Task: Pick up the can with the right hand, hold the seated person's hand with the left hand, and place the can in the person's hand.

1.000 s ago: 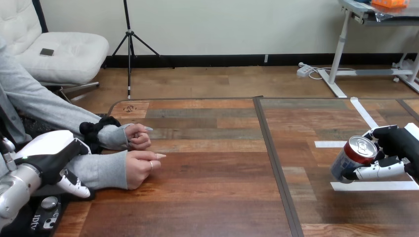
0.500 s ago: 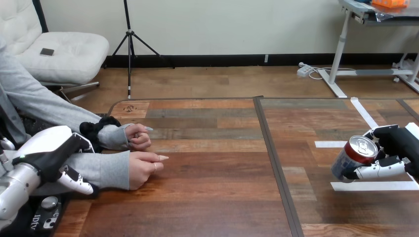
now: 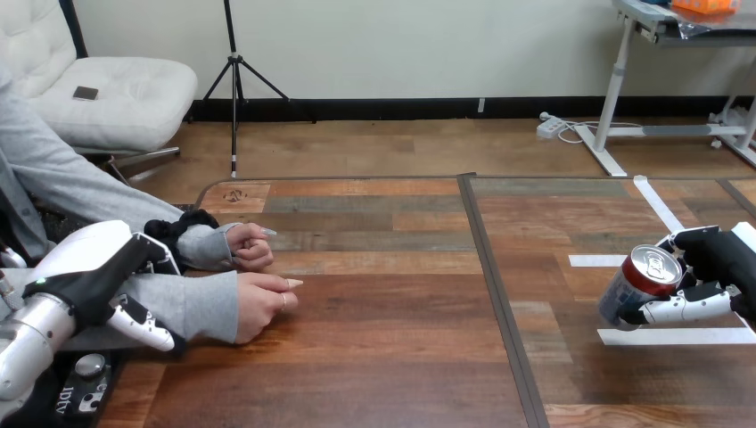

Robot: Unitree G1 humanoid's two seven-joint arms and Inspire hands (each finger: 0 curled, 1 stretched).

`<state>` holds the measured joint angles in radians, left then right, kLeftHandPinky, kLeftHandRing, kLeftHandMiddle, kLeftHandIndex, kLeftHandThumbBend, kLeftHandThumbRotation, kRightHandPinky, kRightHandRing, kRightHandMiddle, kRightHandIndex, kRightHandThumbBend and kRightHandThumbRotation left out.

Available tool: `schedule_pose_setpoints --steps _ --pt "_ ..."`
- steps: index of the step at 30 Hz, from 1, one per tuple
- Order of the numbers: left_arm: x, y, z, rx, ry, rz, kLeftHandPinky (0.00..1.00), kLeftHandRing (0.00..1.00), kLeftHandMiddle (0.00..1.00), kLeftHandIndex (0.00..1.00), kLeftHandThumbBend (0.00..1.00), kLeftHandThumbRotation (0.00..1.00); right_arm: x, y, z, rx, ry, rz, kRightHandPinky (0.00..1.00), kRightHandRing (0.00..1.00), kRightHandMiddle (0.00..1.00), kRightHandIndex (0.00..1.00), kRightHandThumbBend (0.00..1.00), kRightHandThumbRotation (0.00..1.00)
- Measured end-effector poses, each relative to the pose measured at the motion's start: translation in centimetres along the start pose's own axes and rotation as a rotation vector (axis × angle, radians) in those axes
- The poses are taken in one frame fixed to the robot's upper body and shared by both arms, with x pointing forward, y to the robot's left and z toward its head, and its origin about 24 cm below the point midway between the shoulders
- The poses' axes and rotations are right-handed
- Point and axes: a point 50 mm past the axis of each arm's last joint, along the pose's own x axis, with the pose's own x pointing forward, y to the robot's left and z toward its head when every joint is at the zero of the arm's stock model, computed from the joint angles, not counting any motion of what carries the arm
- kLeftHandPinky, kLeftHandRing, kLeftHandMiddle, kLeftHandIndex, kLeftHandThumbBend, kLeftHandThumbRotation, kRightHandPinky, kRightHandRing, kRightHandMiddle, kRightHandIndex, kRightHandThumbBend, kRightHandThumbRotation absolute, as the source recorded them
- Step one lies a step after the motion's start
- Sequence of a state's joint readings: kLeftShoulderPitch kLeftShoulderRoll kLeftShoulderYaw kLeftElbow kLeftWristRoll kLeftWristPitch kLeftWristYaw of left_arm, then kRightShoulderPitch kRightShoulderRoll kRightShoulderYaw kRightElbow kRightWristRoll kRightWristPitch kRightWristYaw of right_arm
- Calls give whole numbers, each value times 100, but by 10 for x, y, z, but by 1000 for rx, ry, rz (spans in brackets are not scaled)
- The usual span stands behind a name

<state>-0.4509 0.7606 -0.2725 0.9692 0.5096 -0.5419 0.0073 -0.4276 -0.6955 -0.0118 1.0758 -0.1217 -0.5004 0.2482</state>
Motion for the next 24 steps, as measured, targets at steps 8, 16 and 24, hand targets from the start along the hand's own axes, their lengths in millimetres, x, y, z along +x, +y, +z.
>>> schedule_pose_setpoints --steps 8,16,24 --pt "-3 2 4 -34 -36 30 15 20 27 45 88 0 0 0 0 5 6 -4 17 23 31 42 81 0" --pt "-5 5 9 -53 -75 52 17 21 28 44 89 0 0 1 0 3 1 -1 17 23 31 41 83 0" --pt "-7 8 13 -71 -118 77 14 18 25 43 91 0 1 1 0 2 1 0 24 29 35 41 83 0"
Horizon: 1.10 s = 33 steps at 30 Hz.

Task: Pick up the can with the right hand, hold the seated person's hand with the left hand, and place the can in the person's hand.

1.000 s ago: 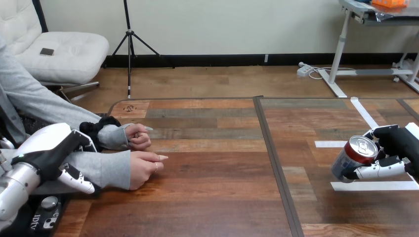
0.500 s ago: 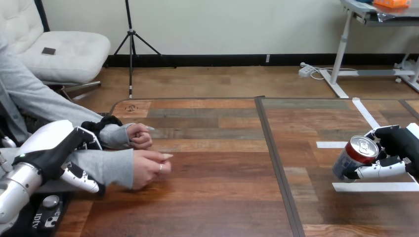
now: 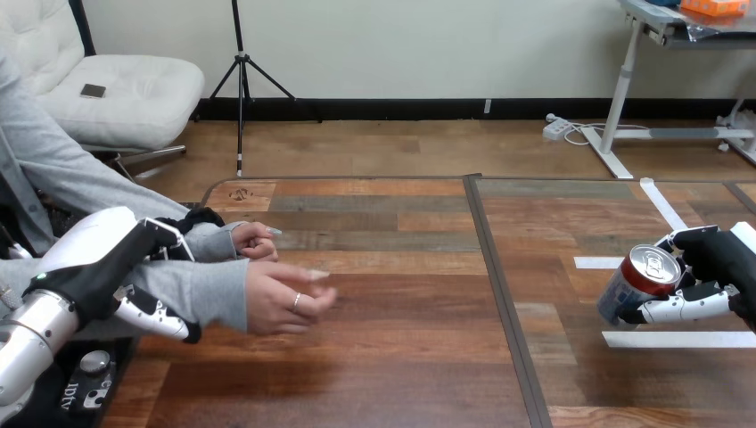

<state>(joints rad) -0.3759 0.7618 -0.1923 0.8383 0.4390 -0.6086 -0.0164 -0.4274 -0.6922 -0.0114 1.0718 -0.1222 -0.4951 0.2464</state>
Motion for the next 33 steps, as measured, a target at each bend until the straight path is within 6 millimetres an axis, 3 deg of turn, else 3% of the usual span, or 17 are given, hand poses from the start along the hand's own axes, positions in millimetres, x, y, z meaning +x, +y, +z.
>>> schedule_pose_setpoints --steps 7,13,33 --pt "1 4 6 -2 -37 14 16 21 29 42 90 0 0 0 0 0 0 0 25 30 36 42 83 0" --pt "2 6 11 2 -63 23 17 22 30 42 92 0 0 0 0 1 1 0 20 25 33 41 83 0" --pt "5 16 29 -34 -145 83 14 17 26 41 94 0 1 4 1 12 -5 5 23 28 35 41 83 0"
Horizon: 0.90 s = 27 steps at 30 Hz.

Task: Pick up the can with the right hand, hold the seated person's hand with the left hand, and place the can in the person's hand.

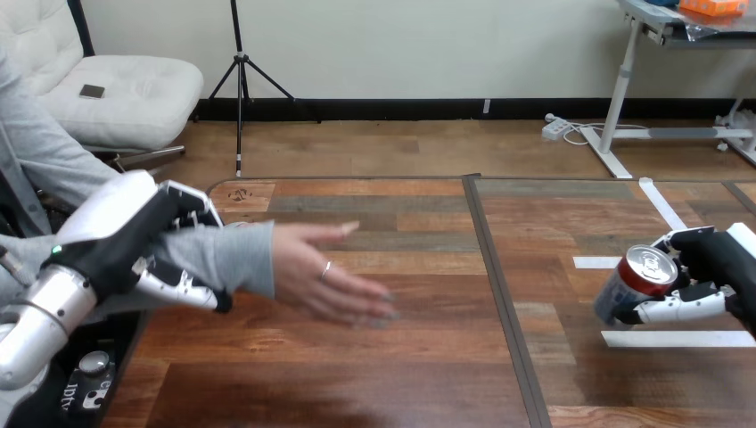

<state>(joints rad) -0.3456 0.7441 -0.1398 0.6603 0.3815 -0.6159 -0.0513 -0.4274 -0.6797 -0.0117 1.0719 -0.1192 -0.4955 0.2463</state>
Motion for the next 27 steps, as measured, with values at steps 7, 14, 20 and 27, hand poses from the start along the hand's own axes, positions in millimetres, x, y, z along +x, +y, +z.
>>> schedule_pose_setpoints --steps 7,14,20,27 --pt "2 4 5 0 -23 22 12 16 26 41 94 0 2 5 1 14 -7 8 23 27 35 41 83 0" --pt "4 3 8 -9 -35 31 13 18 29 41 93 0 3 10 2 22 -11 10 22 26 34 41 84 0" --pt "5 0 9 -18 -37 29 14 19 29 41 92 0 4 14 2 31 -14 2 25 29 36 41 84 0" --pt "7 -5 11 -36 -40 32 13 17 25 41 92 0 6 20 4 36 -22 12 28 32 38 42 83 0"
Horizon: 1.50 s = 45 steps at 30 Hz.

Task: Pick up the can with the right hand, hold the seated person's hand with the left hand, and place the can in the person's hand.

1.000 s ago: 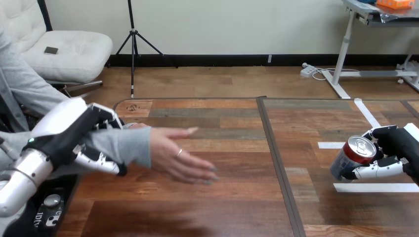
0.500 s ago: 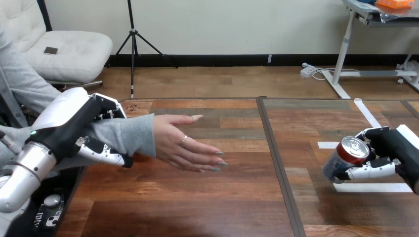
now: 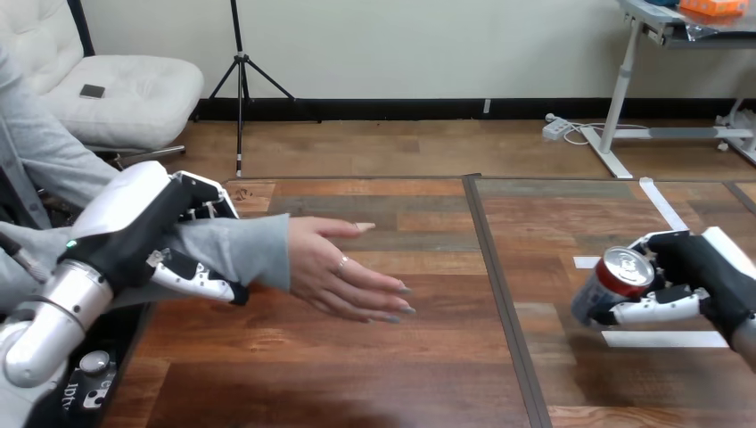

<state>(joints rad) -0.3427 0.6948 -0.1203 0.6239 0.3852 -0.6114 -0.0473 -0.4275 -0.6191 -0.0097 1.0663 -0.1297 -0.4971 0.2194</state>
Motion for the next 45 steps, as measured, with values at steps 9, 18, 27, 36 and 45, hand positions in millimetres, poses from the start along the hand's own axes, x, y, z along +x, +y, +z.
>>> schedule_pose_setpoints --steps 9,18,27,36,45 --pt "3 -3 2 -13 11 5 12 16 23 41 90 0 4 10 3 15 -14 13 29 33 38 42 84 0" --pt "5 -6 5 -31 10 14 10 14 22 41 89 0 7 20 7 24 -27 34 29 33 39 42 86 0" --pt "7 -10 7 -52 1 14 12 16 23 41 87 0 12 29 14 28 -41 46 29 34 39 42 85 0" --pt "10 -16 11 -74 -7 15 15 19 27 41 85 0 17 37 21 45 -62 43 32 35 39 42 85 0" --pt "11 -23 14 -98 -13 13 14 17 25 42 86 0 22 45 32 57 -97 55 32 35 39 42 86 0"
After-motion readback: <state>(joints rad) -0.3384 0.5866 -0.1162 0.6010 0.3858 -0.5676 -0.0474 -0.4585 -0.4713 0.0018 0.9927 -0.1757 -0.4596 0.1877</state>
